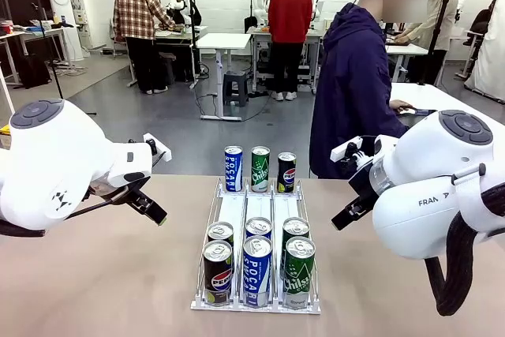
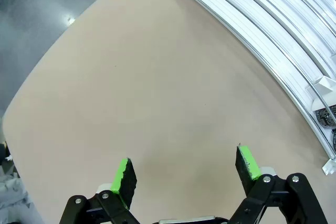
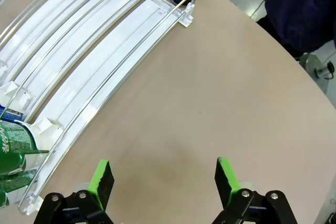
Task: Retrieve and hand over the desired beverage to the person.
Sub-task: Pick up a can of the same type that the person held from the Automatic Can Dispenser.
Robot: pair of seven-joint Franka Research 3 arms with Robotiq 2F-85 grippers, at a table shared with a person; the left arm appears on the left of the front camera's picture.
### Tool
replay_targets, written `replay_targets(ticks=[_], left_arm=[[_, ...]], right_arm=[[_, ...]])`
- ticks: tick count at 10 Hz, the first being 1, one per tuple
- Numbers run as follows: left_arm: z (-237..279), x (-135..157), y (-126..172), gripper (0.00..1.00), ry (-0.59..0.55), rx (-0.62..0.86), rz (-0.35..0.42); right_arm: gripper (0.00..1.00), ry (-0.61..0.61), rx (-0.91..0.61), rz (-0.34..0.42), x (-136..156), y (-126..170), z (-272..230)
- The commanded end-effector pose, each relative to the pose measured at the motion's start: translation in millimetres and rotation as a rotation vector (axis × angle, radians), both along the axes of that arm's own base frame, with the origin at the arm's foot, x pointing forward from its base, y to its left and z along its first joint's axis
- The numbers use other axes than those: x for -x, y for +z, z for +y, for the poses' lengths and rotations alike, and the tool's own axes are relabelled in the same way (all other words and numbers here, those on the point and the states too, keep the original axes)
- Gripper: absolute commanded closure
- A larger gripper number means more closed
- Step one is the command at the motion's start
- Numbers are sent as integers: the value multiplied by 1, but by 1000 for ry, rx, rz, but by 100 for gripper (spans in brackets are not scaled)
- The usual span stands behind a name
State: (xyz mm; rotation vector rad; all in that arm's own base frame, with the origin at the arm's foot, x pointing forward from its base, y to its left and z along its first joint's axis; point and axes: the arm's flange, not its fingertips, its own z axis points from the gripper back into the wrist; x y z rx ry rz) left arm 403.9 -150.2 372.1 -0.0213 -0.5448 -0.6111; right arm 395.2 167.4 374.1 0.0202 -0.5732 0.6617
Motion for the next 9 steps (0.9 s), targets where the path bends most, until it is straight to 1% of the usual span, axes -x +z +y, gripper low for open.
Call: replay_targets(ticks=[1,7,8,9], left_arm=[[0,0,0,0,0,0,0],[0,0,0,0,0,0,0],[-8,11,31,0,-23,-83,-31],[-14,22,72,0,-16,-130,-88]], right_arm=[[0,0,0,0,0,0,0],[0,0,0,0,0,0,0],[0,33,-19,-42,16,34,-3],[0,44,-19,-100,29,72,-5]])
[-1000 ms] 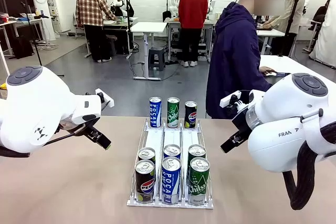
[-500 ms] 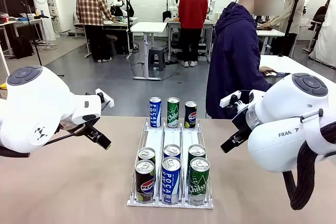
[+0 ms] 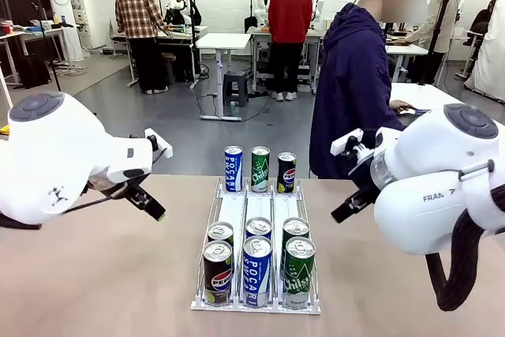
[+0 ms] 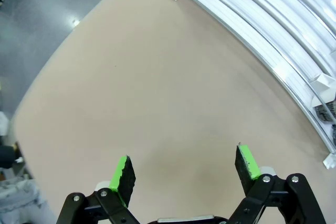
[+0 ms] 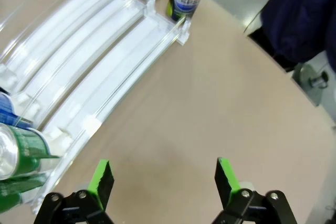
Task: Retrieve and hand over the desired beverage to the person.
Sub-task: Pick up a can of the same type that the person held from the Automatic Can Dispenser.
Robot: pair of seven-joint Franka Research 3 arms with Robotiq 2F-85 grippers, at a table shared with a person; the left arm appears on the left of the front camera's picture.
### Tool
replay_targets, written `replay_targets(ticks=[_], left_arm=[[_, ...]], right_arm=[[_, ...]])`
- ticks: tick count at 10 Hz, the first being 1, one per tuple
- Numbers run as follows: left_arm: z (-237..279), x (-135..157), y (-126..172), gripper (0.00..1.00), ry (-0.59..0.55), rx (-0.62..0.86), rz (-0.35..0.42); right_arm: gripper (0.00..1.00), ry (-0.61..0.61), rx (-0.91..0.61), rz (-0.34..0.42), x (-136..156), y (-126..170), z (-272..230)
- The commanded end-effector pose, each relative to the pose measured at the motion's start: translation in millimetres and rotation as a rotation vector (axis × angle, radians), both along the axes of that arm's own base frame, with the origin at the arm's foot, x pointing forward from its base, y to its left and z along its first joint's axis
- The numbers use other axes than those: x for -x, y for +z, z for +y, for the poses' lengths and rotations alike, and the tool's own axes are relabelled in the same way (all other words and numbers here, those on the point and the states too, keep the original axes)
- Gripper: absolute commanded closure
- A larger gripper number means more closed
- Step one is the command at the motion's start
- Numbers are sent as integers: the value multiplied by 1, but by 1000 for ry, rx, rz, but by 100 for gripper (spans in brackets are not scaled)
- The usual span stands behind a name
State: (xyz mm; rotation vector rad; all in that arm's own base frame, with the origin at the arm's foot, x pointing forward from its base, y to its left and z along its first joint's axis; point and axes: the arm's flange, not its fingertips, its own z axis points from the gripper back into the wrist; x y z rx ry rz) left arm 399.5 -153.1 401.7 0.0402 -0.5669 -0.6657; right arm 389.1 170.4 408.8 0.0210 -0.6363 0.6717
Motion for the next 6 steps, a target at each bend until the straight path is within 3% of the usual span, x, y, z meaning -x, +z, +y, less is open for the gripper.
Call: replay_targets(ticks=[1,3,6], left_arm=[[-18,31,91,0,-13,-87,-75],[-30,53,168,0,-49,-72,-118],[-37,80,239,0,-26,-21,-183]], right_arm=[[0,13,-5,-79,36,85,-16],[0,2,79,-66,56,153,-20],[0,-25,184,-105,90,208,-5]])
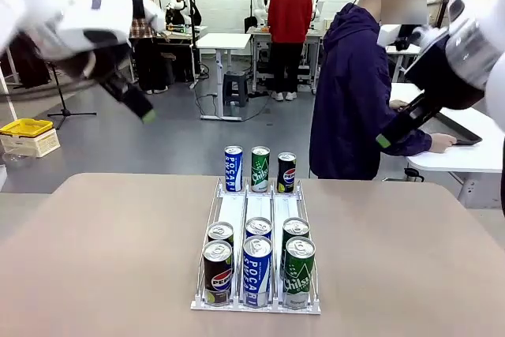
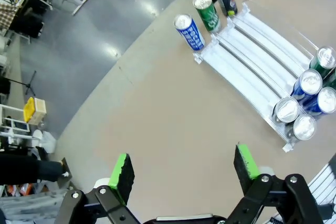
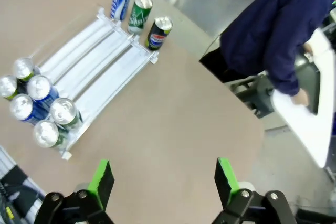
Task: Retrieve and hand over the desired beverage to the person.
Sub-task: Pick up a can of the same type that the person held from the Automatic Can Dispenser.
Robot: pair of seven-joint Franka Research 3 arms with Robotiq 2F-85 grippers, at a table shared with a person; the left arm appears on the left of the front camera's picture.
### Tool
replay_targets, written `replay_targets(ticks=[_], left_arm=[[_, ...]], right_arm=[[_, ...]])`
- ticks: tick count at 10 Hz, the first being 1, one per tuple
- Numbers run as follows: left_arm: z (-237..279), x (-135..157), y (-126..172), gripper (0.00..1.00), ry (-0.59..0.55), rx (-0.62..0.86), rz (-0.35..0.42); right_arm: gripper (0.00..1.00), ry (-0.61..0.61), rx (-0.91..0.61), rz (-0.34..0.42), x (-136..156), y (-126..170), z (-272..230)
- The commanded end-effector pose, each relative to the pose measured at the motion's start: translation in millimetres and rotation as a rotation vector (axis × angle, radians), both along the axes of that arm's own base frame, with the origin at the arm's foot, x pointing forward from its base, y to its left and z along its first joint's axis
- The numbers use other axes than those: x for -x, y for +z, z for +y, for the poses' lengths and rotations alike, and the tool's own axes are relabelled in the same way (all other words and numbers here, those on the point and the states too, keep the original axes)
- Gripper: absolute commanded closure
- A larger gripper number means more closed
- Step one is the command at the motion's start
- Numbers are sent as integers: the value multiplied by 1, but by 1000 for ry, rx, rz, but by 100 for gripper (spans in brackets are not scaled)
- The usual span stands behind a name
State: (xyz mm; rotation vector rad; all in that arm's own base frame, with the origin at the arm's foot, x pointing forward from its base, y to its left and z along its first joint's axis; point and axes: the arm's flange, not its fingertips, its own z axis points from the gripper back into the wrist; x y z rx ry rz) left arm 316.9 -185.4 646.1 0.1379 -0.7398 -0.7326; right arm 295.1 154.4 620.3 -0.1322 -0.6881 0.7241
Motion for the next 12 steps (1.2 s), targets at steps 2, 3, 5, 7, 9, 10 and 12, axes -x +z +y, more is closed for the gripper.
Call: replay_targets(ticks=[2,3,5,7,9,10,12], left_arm=[[1,-6,-24,0,-2,-13,20],[1,-6,-24,0,-2,-13,20],[0,-4,-15,0,2,-13,28],[53,-14,1,0,-172,182,212],[113,-11,20,0,-328,287,349],[147,-9,23,0,-331,346,374],[195,-4,24,0,-246,432,369]], right_arm=[[0,0,0,0,0,0,0],[0,0,0,0,0,0,0],[0,-8,37,-23,5,7,5],[0,124,-216,170,-6,20,-45],[0,159,-384,252,-12,28,-108],[0,137,-455,258,-14,28,-136],[0,59,-550,231,-11,26,-177]])
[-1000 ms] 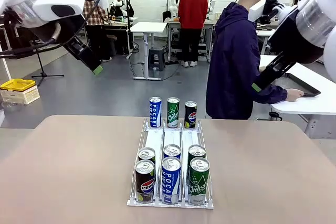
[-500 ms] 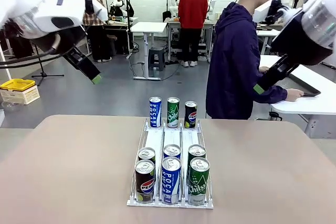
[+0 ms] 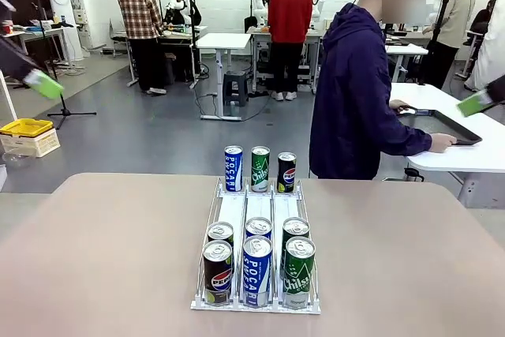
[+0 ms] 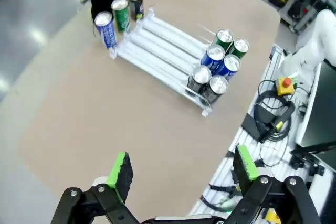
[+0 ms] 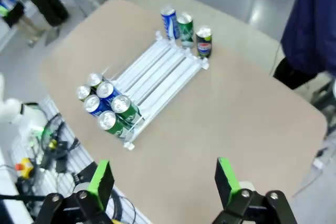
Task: Retrieve and hand over the desired beverage to the person.
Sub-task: Pick up a can of the same type that the person held from the Automatic Can Dispenser.
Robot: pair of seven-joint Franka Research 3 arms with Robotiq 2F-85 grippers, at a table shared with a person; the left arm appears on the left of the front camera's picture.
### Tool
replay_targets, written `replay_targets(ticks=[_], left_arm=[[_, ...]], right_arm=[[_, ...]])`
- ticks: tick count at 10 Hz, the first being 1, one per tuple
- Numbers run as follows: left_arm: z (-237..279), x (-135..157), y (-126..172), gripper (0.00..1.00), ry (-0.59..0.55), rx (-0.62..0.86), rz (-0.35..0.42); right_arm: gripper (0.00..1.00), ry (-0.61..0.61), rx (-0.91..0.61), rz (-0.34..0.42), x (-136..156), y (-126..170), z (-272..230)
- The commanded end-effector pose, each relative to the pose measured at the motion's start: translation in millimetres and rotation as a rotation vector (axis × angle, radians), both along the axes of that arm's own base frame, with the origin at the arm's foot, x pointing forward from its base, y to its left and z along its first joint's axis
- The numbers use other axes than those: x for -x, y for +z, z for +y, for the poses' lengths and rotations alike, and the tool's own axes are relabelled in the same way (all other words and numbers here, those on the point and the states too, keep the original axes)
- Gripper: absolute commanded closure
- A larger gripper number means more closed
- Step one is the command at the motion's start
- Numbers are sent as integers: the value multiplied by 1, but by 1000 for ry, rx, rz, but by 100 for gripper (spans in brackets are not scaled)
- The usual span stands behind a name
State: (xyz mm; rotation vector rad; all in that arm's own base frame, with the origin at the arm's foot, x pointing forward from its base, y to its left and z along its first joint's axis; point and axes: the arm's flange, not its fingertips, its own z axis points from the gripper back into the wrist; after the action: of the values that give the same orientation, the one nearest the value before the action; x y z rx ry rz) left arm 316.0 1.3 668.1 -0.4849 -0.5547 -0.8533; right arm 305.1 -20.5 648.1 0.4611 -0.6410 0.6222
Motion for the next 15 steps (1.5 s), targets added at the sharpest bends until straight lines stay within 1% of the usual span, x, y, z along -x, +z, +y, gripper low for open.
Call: replay_targets(ticks=[1,3,4,5,6,7,15], left_arm=[[27,-2,-7,0,135,61,25],[57,-4,-16,0,216,132,36],[66,-3,-18,0,268,184,27],[73,-5,-19,0,323,236,9],[77,-9,-21,0,347,270,4],[79,-3,-14,0,276,171,40],[79,-3,-14,0,276,171,40]], right_arm=[[0,-98,-52,22,1,-4,-21],[0,-209,-116,46,-1,-7,-52],[0,-263,-144,56,-1,-10,-65],[0,-291,-166,55,-1,-14,-73],[0,-306,-155,59,-5,-17,-68],[0,-252,-117,52,3,-9,-76],[0,-252,-117,52,3,-9,-76]])
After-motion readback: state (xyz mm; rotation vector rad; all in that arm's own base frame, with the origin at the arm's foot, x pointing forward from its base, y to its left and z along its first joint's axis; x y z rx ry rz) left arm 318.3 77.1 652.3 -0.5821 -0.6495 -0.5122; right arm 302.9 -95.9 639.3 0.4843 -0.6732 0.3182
